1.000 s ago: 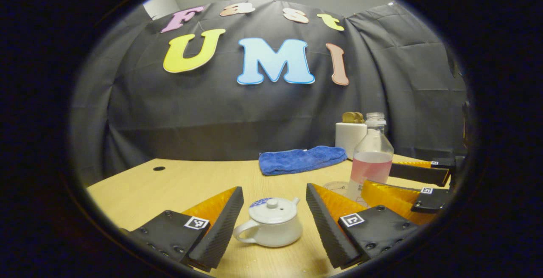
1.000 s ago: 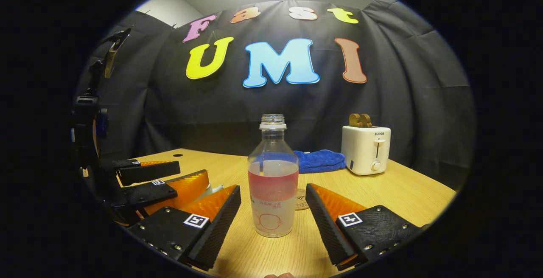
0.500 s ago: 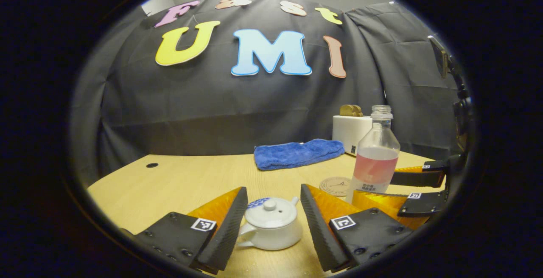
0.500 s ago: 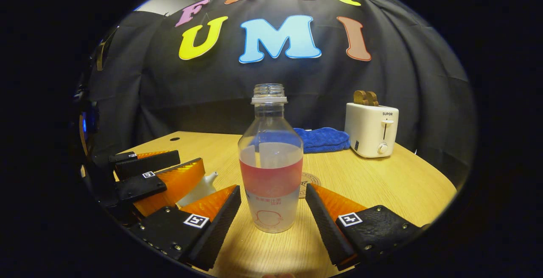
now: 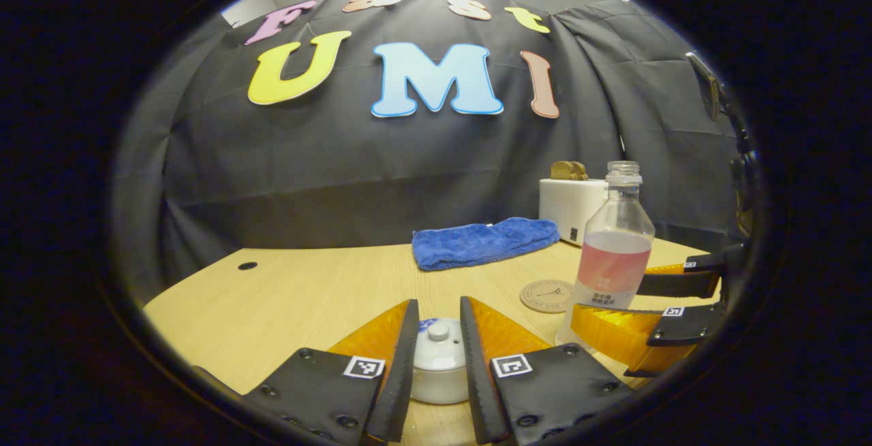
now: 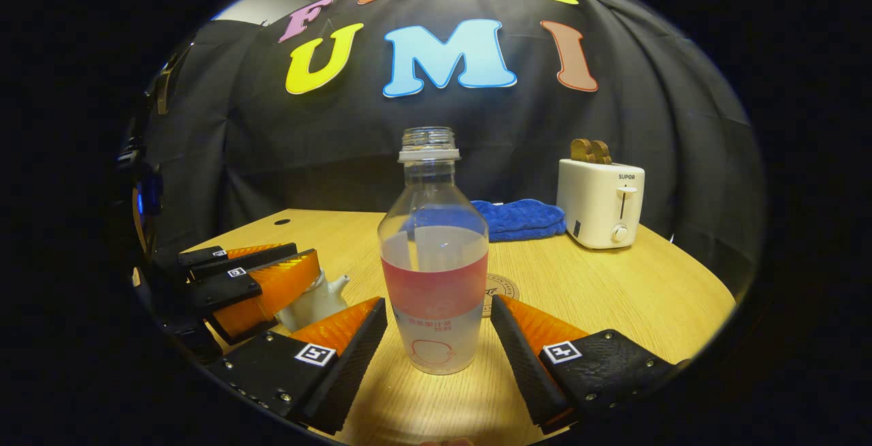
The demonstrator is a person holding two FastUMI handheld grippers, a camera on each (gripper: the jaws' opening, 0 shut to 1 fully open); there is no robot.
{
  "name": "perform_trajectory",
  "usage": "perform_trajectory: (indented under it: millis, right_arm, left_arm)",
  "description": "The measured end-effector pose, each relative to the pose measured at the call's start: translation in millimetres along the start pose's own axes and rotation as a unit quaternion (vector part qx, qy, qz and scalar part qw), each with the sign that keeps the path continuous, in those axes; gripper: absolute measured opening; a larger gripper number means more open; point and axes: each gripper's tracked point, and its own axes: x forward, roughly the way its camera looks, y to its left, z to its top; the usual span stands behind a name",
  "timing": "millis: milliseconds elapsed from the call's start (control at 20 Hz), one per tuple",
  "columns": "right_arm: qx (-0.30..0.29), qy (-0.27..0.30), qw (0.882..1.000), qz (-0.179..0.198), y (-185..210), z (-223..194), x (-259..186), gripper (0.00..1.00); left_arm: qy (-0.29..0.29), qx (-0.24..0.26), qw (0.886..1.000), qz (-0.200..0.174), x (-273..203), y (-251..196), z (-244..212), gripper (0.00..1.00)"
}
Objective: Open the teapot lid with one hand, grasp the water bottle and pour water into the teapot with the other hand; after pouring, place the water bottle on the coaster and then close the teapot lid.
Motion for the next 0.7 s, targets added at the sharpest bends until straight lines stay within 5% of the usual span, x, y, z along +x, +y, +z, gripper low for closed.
perform_trajectory:
  millis: [500, 700]
  right_arm:
    - [-0.022, 0.038, 0.999, 0.011, 8, -10, 7, 0.95]
    - [-0.027, 0.051, 0.998, 0.014, 9, -12, 6, 0.95]
  left_arm:
    - [0.007, 0.022, 1.000, 0.000, 1, -2, 0, 0.45]
    - [-0.001, -0.009, 1.000, 0.003, 2, 1, 2, 0.46]
